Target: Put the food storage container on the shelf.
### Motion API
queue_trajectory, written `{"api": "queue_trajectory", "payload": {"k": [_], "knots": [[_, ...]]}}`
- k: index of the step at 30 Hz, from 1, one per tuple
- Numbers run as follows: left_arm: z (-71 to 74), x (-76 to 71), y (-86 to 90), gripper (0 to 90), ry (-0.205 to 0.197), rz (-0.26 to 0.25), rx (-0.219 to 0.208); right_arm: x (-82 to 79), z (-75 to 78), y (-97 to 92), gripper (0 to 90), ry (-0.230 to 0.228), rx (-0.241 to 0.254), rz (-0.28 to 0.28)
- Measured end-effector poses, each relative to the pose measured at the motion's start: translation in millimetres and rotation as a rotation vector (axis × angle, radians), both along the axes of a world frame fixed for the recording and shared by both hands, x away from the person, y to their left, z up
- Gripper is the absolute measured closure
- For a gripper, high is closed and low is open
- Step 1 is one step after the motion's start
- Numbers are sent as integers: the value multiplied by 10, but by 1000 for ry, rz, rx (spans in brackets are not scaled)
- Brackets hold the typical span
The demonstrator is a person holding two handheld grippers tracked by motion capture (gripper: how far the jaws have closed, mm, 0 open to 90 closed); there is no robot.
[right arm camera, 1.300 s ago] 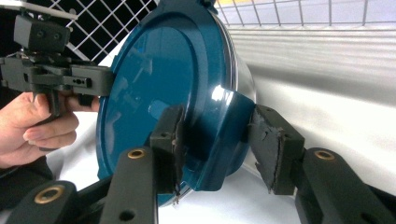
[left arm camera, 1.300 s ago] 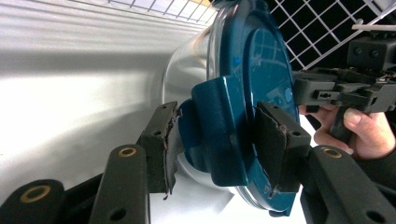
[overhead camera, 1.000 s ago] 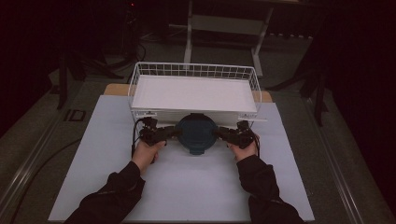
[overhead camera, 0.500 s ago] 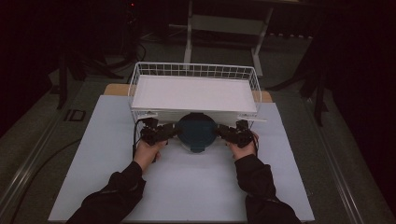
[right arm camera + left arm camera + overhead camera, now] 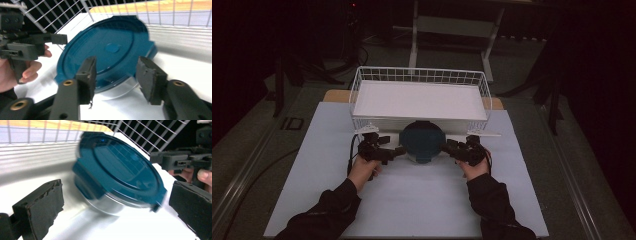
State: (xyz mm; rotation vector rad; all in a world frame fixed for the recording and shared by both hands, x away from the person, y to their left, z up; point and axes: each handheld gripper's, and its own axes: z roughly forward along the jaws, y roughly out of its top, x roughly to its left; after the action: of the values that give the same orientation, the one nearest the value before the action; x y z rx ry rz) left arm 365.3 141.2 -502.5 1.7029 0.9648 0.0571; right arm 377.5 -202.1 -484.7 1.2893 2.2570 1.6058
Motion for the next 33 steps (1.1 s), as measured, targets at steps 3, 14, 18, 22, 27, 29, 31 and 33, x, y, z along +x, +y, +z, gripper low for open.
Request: {"api": "queue_trajectory", "payload": {"k": [3, 14, 18, 22, 27, 29, 31, 33], "knots": [[43, -105, -3, 0, -25, -22, 31, -110, 62, 16, 456, -32, -47, -1], [268, -549, 32, 0, -104, -78, 34, -423, 127, 112, 592, -32, -29, 51], [307, -681, 73, 0, -108, -87, 29, -521, 65, 242, 813, -7, -51, 98], [328, -774, 107, 0, -126, -87, 22, -573, -34, 388, 900, 34, -89, 147], [324, -894, 136, 0, -150, -87, 19, -578, -108, 516, 900, 43, -114, 165], [299, -939, 142, 0, -154, -85, 17, -554, -120, 543, 900, 42, -119, 158], [275, -973, 145, 0, -151, -83, 14, -517, -129, 559, 900, 46, -120, 148], [251, -1009, 146, 0, -157, -80, 19, -478, -137, 577, 900, 45, -131, 144]]}}
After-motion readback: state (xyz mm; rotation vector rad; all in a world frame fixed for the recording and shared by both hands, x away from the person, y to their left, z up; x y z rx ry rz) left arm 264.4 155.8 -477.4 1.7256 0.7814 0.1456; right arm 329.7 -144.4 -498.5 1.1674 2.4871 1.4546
